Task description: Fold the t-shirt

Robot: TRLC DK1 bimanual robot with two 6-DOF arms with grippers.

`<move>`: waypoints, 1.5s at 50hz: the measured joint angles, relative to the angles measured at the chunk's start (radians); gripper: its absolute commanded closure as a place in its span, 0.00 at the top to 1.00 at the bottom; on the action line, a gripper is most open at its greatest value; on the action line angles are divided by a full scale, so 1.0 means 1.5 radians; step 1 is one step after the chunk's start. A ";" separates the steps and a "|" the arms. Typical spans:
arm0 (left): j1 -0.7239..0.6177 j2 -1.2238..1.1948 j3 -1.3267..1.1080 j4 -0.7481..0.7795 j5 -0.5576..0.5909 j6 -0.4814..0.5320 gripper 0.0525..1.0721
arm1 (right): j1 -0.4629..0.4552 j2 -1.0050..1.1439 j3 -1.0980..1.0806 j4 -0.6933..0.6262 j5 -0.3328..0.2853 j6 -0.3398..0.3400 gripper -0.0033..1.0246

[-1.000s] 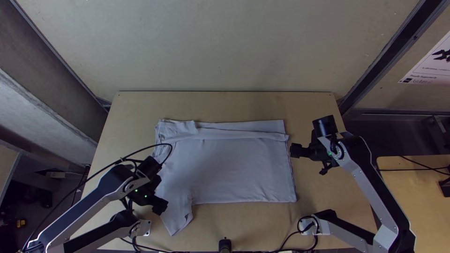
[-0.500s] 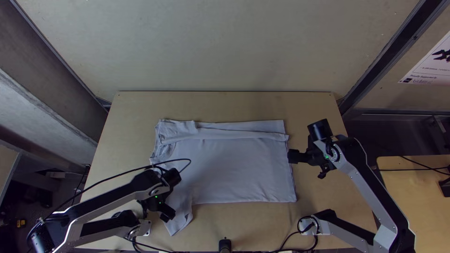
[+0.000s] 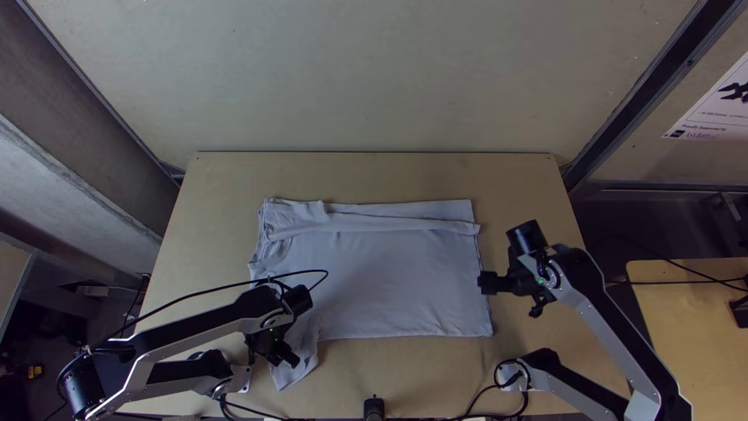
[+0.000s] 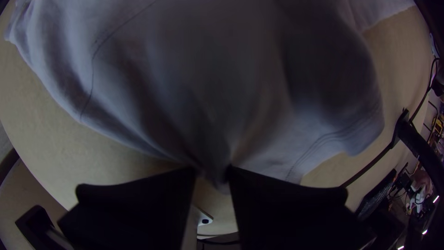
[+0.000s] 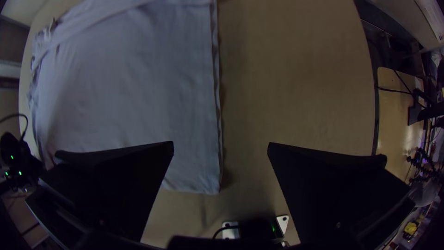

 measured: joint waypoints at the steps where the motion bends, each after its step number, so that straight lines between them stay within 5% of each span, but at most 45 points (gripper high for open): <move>1: 0.000 0.000 0.000 0.001 0.000 0.000 0.03 | 0.005 -0.001 -0.006 -0.002 -0.003 0.000 0.88; 13: 0.031 -0.007 0.003 0.004 0.003 0.000 0.03 | 0.031 0.011 -0.076 -0.009 -0.046 -0.002 0.83; 19: 0.064 -0.014 0.012 0.016 -0.011 0.000 0.03 | 0.031 0.040 -0.100 -0.013 -0.057 -0.004 0.71; 30: 0.083 -0.022 0.020 0.024 -0.013 0.000 0.03 | 0.031 0.105 -0.127 -0.017 -0.064 -0.031 0.71; 39: 0.089 -0.025 0.023 0.023 -0.014 0.000 0.03 | 0.031 0.180 -0.135 -0.007 -0.077 -0.050 0.54; 50: 0.102 -0.025 0.035 0.021 -0.016 0.004 0.03 | 0.031 0.207 -0.138 0.016 -0.098 -0.060 0.53; 58: 0.125 -0.025 0.050 0.021 -0.016 0.016 0.03 | 0.034 0.233 -0.138 0.018 -0.104 -0.068 0.22; 61: 0.138 -0.025 0.058 0.021 -0.016 0.020 0.03 | 0.036 0.233 -0.138 0.021 -0.108 -0.070 0.03; 75: 0.198 -0.025 0.092 0.006 -0.016 0.043 0.03 | 0.037 0.232 -0.125 0.017 -0.115 -0.090 0.03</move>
